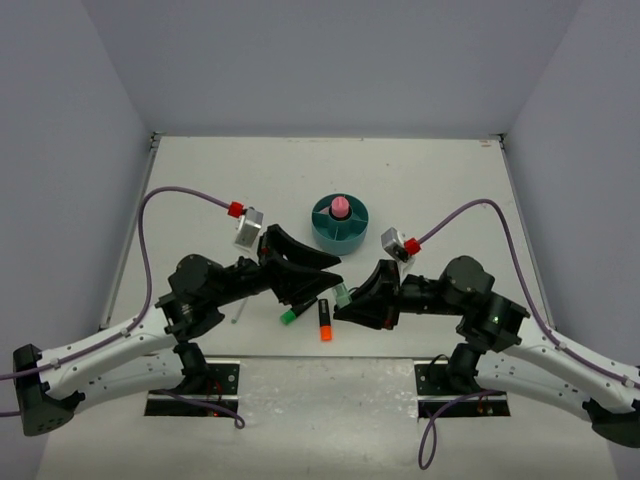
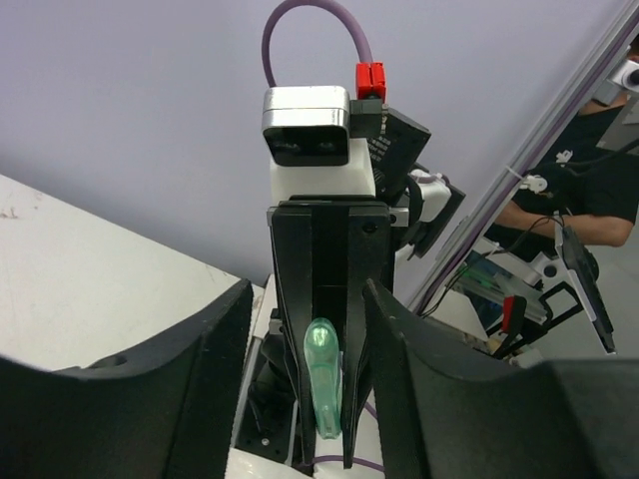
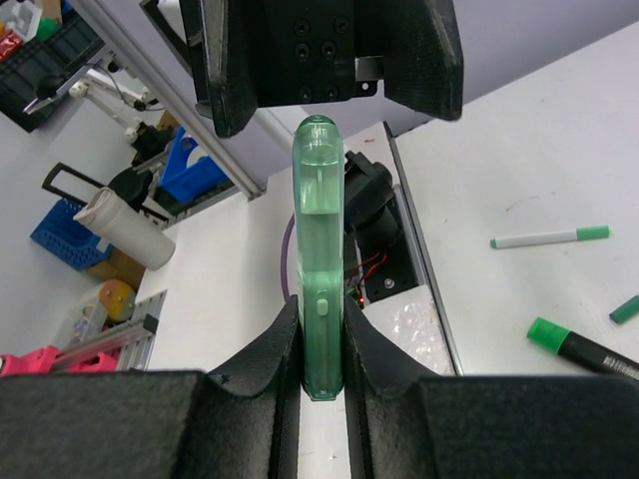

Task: Sort the stationery into containers
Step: Place the pen in the storage box.

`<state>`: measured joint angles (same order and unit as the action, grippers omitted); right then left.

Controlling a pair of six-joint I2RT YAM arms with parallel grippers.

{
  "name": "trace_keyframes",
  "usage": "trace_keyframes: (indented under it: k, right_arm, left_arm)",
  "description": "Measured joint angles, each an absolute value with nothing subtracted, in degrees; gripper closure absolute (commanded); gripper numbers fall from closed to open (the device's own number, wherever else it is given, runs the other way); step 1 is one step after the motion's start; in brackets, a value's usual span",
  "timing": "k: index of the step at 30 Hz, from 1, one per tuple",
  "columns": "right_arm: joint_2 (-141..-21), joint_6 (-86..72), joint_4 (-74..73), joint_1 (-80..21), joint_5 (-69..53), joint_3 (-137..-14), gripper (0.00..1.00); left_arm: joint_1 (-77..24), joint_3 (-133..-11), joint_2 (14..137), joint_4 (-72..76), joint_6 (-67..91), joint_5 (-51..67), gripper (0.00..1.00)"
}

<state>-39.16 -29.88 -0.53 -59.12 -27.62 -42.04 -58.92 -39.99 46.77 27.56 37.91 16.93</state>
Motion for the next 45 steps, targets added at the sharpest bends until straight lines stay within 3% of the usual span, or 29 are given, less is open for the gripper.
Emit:
trace_keyframes:
  k: [7, 10, 28, 30, 32, 33, 35, 37, 39, 45]
  right_arm:
    - [-39.75, -29.32, -2.6, -59.0, -27.61, -42.09, 1.0]
    - [-39.72, -29.01, -3.76, -58.92, -27.07, -42.43, 1.0]
    - [-46.69, -28.83, -17.54, -59.41, -22.0, -55.35, 1.0]
    - [-46.92, -28.25, -17.63, -59.27, -22.76, -55.25, 1.0]
    - [-47.2, -26.99, -16.43, -58.85, -24.71, -54.31, 1.0]
    - [-47.27, -26.32, -15.04, -58.62, -25.93, -53.64, 1.0]
    - [-47.26, -25.14, -12.23, -58.18, -27.63, -52.62, 1.0]
    - [-46.95, -24.13, -10.2, -57.84, -28.88, -51.86, 1.0]
    - [-46.34, -23.04, -9.17, -57.67, -30.17, -51.18, 1.0]
    - [-44.61, -20.11, -9.78, -57.44, -33.12, -51.05, 1.0]
  left_arm:
    - [-58.92, -39.94, 50.26, 29.35, 38.79, 19.14, 0.9]
    - [-58.96, -39.48, 50.75, 30.52, 39.63, 20.06, 1.0]
    - [-58.58, -31.55, 53.25, 52.2, 44.92, 15.74, 1.0]
    - [-58.72, -31.49, 52.26, 50.78, 44.47, 15.17, 0.88]
    - [-59.17, -32.29, 49.68, 45.23, 42.77, 14.32, 0.63]
    - [-59.54, -32.89, 48.06, 41.58, 41.66, 14.38, 0.57]
    - [-60.54, -34.19, 45.37, 34.98, 39.59, 15.23, 0.56]
    - [-61.23, -35.74, 43.86, 29.73, 38.04, 16.45, 0.64]
    - [-61.42, -37.42, 43.32, 25.61, 36.67, 17.75, 0.67]
    - [-61.59, -39.21, 43.56, 22.14, 36.16, 21.48, 0.73]
